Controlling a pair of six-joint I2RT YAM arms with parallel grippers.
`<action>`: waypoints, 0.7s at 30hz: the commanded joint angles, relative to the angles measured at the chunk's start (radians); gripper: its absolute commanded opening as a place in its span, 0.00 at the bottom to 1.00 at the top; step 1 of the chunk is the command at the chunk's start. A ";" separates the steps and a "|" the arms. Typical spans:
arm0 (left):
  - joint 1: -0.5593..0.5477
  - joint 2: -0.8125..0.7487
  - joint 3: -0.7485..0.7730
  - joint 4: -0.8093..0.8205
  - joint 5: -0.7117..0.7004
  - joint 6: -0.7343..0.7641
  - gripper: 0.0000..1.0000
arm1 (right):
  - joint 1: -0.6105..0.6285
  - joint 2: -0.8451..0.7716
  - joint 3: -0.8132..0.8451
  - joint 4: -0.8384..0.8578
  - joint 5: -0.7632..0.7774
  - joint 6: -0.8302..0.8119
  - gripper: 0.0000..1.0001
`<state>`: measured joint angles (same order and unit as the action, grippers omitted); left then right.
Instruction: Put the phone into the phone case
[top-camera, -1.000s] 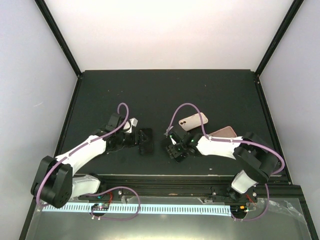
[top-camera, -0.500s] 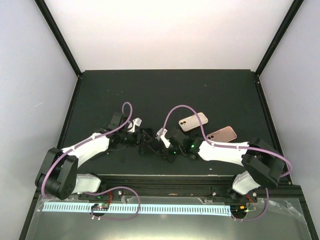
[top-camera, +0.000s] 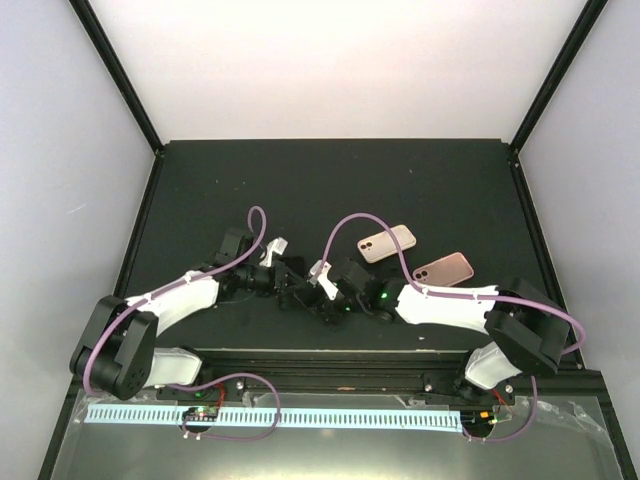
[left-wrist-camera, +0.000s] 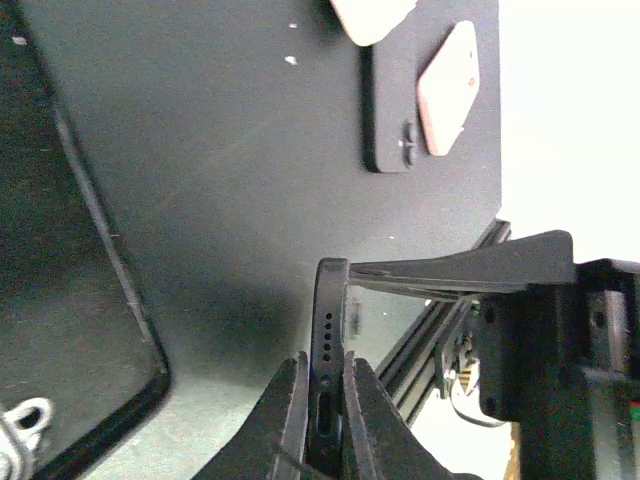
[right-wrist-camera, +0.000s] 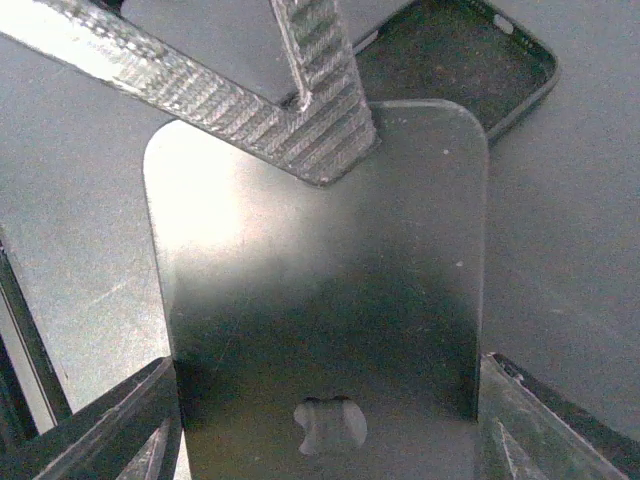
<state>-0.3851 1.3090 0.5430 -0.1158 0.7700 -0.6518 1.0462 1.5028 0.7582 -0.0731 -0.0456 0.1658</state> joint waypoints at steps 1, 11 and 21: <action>0.005 -0.022 -0.011 0.042 0.017 -0.053 0.03 | 0.021 -0.048 0.033 0.009 0.069 0.009 0.75; 0.016 -0.088 0.005 0.018 0.015 -0.159 0.01 | 0.116 -0.141 0.050 -0.116 0.301 0.006 0.84; 0.029 -0.213 -0.030 0.083 0.028 -0.484 0.02 | 0.267 -0.126 0.042 -0.061 0.544 -0.087 0.64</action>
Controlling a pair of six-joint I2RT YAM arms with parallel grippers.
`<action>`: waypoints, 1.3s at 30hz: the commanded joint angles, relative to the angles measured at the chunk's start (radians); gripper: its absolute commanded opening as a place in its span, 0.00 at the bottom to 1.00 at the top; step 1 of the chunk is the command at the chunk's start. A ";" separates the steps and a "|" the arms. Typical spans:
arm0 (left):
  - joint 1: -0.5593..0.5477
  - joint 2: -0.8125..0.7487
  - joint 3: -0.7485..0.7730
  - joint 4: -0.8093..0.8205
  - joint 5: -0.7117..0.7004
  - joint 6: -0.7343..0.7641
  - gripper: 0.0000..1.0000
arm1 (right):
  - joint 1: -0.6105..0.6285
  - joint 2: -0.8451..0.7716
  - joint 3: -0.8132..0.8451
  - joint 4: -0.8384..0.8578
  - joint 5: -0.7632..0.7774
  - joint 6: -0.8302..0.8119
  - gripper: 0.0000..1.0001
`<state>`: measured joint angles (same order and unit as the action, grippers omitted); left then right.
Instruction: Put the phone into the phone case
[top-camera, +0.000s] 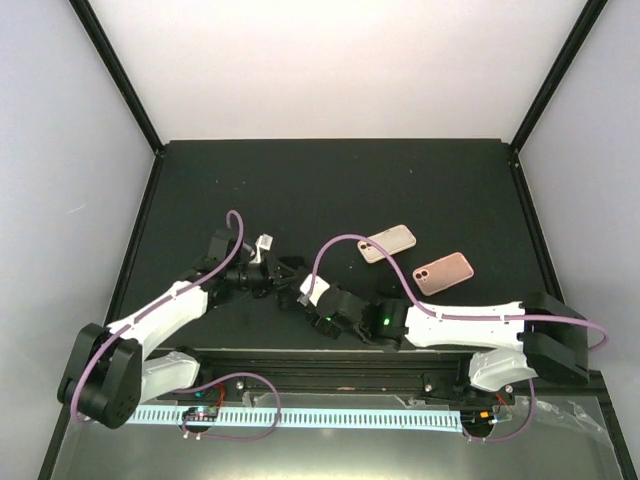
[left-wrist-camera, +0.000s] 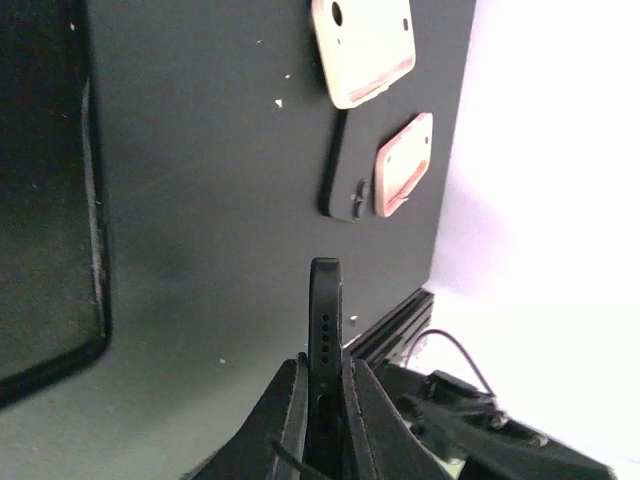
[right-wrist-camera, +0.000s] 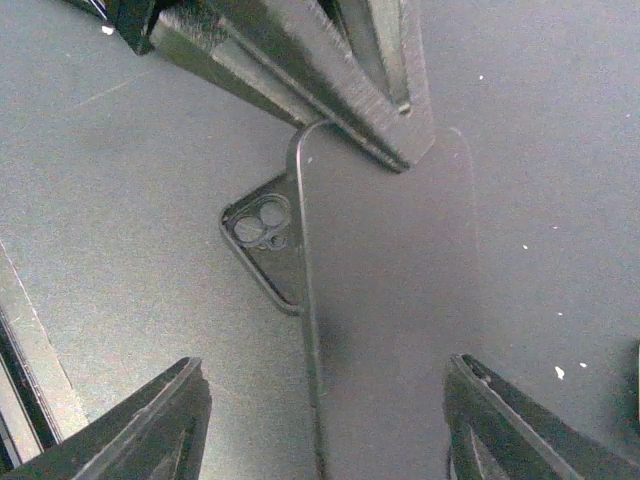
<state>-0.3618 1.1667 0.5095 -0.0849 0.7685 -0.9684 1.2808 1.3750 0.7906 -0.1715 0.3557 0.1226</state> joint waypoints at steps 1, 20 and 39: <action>0.006 -0.091 0.006 0.027 0.020 -0.183 0.02 | 0.038 0.005 0.007 0.041 0.149 -0.053 0.64; 0.006 -0.325 0.001 -0.170 -0.014 -0.315 0.02 | 0.144 0.083 0.047 0.149 0.445 -0.222 0.30; 0.049 -0.476 -0.038 -0.140 -0.161 -0.271 0.90 | 0.125 0.032 0.007 0.153 0.441 -0.092 0.01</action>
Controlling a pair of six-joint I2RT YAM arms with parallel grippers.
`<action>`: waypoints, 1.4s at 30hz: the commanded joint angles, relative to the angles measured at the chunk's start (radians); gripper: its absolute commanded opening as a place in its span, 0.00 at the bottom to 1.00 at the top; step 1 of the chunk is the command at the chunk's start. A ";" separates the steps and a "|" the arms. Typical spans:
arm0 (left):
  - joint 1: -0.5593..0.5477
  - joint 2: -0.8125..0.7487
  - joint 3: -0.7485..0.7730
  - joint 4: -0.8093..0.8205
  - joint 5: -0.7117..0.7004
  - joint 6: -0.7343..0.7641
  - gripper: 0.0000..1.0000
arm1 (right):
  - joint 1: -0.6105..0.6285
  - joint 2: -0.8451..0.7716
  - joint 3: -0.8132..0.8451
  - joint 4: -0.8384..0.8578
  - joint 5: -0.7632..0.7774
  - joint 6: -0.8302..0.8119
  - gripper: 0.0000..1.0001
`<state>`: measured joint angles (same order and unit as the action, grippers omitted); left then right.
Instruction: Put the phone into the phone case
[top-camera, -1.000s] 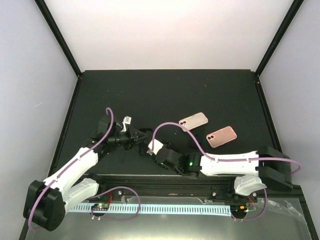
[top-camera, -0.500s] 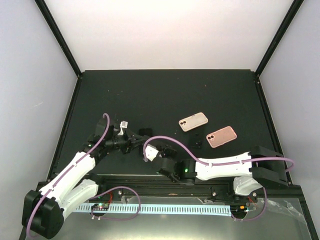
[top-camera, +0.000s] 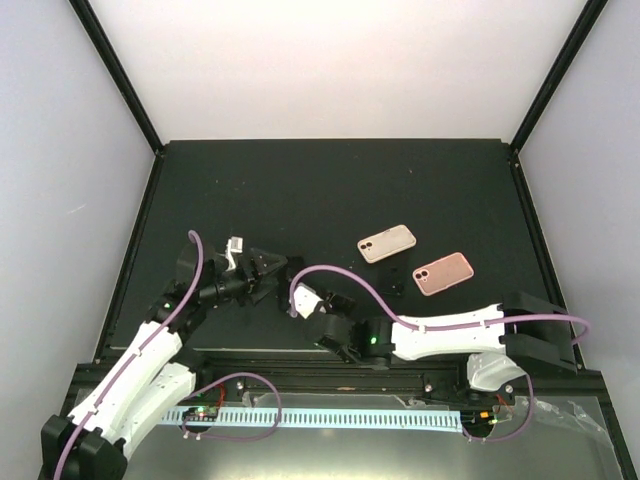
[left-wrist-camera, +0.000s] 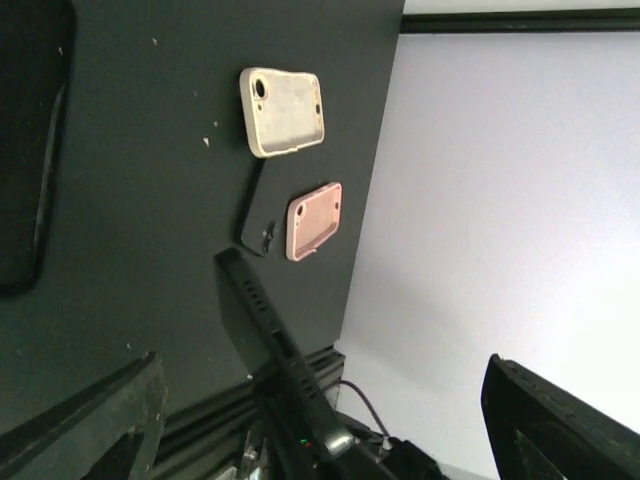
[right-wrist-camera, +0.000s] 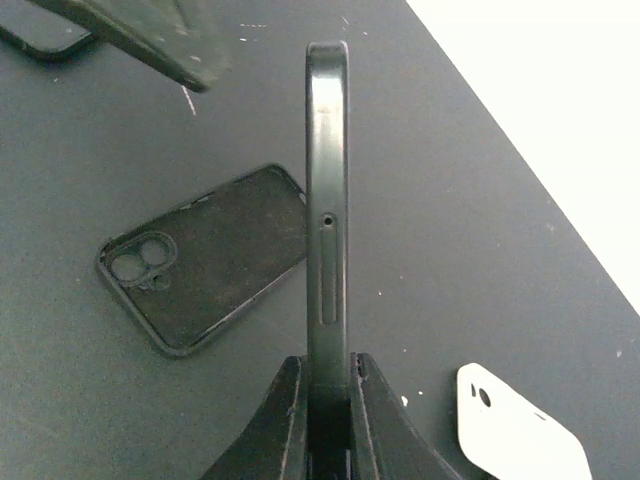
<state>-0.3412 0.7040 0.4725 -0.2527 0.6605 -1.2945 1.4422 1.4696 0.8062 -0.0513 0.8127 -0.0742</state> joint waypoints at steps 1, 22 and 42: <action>0.038 -0.006 0.008 0.007 -0.065 0.094 0.93 | -0.051 -0.081 -0.016 0.028 -0.039 0.128 0.01; 0.057 0.623 0.189 -0.051 -0.361 0.691 0.51 | -0.499 -0.288 -0.025 -0.162 -0.731 0.605 0.01; 0.024 0.850 0.198 0.082 -0.281 0.701 0.25 | -0.499 -0.355 -0.256 0.208 -0.975 0.997 0.01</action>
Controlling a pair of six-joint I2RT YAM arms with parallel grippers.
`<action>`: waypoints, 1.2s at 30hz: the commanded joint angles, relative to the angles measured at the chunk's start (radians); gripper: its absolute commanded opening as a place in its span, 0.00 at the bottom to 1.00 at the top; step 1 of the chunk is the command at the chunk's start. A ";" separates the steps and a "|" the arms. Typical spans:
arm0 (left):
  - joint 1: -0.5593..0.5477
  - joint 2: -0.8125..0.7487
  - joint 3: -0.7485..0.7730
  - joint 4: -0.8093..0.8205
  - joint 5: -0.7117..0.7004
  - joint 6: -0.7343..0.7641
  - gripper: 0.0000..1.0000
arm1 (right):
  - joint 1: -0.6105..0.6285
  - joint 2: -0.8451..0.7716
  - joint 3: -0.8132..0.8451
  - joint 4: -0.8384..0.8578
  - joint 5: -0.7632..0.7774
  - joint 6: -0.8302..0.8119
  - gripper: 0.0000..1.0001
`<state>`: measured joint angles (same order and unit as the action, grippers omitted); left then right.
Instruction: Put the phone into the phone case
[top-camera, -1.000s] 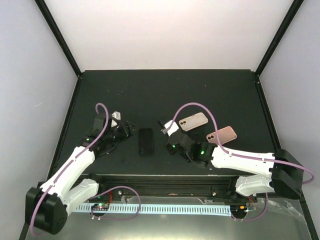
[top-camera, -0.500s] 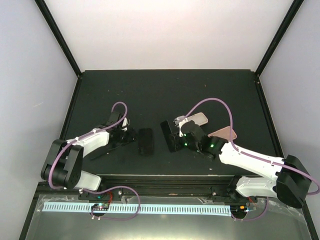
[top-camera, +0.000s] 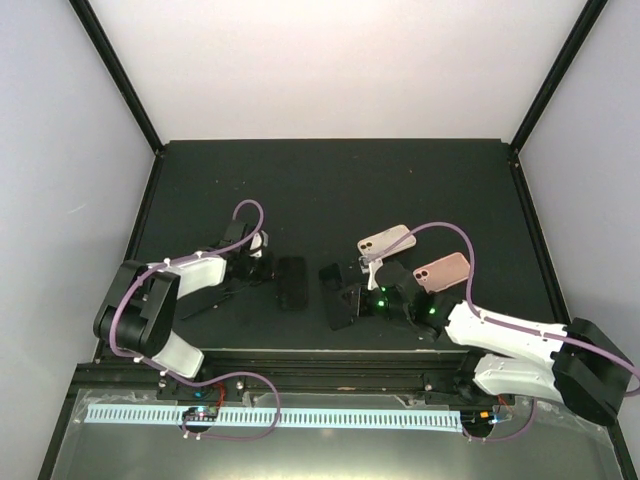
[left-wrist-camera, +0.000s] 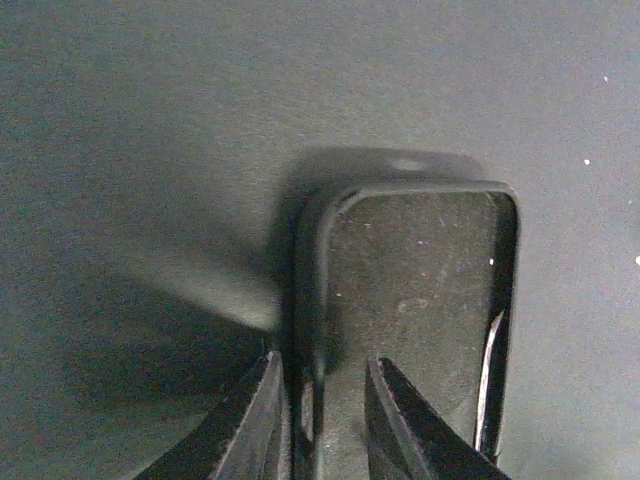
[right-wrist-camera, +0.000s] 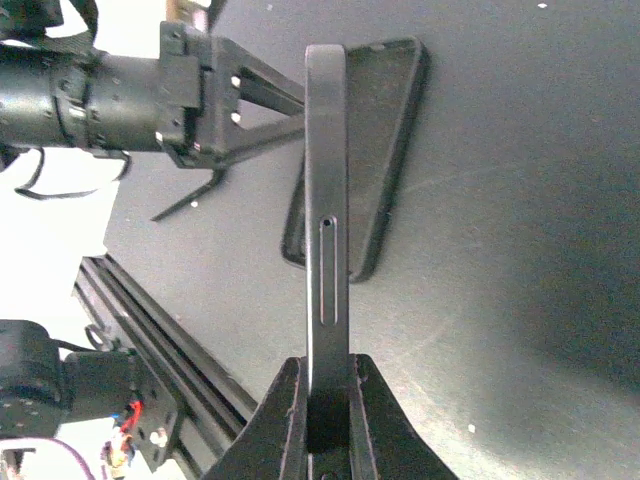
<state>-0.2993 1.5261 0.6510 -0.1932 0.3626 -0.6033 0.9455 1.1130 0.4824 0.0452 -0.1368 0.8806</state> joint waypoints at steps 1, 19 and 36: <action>-0.023 0.029 0.018 0.021 0.017 0.009 0.23 | -0.002 0.008 0.083 0.106 -0.025 0.037 0.01; -0.132 -0.033 -0.103 0.131 0.139 -0.109 0.08 | -0.021 0.192 0.210 0.063 0.007 0.018 0.01; -0.132 -0.165 -0.201 0.179 0.233 -0.213 0.46 | -0.031 0.404 0.193 0.216 -0.106 0.161 0.01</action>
<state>-0.4381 1.3975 0.4625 -0.0280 0.5739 -0.8051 0.9184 1.5093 0.6586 0.1688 -0.2214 1.0023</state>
